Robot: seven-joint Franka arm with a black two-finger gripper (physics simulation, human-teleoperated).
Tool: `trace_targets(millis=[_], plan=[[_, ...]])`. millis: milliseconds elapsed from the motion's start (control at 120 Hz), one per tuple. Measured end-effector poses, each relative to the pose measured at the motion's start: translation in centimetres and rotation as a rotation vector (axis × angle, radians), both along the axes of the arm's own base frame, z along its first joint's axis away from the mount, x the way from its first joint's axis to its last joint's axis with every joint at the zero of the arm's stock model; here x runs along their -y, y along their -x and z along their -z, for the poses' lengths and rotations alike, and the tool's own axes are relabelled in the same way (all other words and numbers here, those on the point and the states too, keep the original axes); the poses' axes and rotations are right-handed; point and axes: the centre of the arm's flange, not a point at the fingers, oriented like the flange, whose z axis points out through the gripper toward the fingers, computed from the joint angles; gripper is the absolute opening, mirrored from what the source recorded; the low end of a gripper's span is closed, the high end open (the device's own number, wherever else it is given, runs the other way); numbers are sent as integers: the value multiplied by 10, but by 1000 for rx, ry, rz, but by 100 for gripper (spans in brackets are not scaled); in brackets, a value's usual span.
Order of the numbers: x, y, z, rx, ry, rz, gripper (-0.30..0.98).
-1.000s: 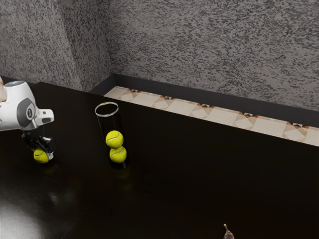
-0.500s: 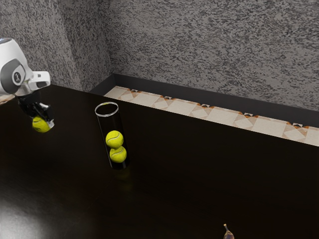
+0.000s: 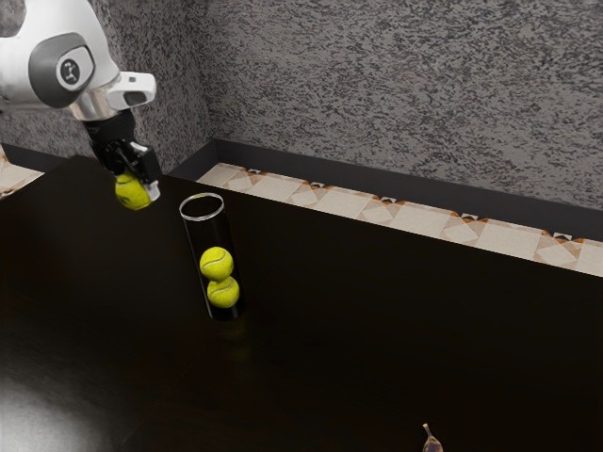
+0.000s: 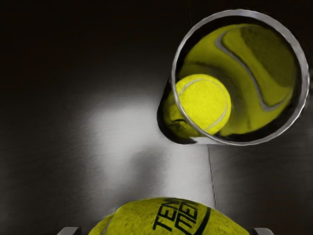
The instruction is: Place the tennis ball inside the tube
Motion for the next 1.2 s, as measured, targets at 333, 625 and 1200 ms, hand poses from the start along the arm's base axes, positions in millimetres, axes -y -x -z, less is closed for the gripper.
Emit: trace_targets(millis=[333, 625, 1200], plan=[[33, -56, 21, -26, 50, 63, 32], [46, -77, 31, -31, 61, 79, 32], [49, -73, 17, -12, 56, 75, 63]])
